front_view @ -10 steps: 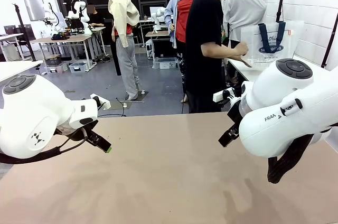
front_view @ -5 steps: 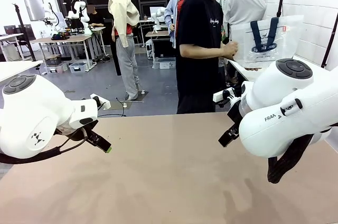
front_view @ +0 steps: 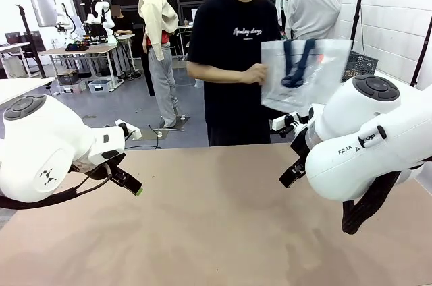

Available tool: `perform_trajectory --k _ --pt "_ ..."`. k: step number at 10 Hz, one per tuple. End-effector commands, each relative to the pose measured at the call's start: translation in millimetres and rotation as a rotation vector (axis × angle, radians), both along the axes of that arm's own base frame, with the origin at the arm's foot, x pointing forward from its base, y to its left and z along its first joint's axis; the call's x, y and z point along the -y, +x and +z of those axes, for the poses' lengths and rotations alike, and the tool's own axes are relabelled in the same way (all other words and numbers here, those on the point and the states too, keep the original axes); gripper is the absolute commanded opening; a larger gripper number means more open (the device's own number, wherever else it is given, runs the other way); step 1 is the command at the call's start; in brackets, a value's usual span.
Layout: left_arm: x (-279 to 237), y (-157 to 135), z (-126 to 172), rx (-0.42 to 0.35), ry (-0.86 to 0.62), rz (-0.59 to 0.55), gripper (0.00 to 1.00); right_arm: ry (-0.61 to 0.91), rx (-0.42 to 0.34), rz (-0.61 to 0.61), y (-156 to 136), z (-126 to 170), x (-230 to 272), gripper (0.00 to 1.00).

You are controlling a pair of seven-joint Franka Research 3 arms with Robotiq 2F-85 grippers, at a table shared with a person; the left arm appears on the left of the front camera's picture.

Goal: Transfer purchased items from the store into the shopping bag.
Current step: Open the Reusable shopping bag in the center of the table.

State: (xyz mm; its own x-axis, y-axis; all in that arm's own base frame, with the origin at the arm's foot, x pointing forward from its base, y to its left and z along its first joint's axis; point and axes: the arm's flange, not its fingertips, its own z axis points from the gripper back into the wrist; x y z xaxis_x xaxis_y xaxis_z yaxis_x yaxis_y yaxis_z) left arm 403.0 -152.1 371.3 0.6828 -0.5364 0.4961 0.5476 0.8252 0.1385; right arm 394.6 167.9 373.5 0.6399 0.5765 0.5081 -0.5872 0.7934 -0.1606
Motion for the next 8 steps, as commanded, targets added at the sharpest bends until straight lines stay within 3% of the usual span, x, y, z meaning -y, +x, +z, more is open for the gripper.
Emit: perform_trajectory --k 1,8 --pt "-0.9 0.3 0.1 0.0 -0.001 0.002 1.0 0.001 0.0 0.0 0.0 0.0 0.1 1.0" --pt "-0.9 0.3 0.1 0.0 -0.001 0.002 1.0 0.001 0.0 0.0 0.0 0.0 0.1 1.0"
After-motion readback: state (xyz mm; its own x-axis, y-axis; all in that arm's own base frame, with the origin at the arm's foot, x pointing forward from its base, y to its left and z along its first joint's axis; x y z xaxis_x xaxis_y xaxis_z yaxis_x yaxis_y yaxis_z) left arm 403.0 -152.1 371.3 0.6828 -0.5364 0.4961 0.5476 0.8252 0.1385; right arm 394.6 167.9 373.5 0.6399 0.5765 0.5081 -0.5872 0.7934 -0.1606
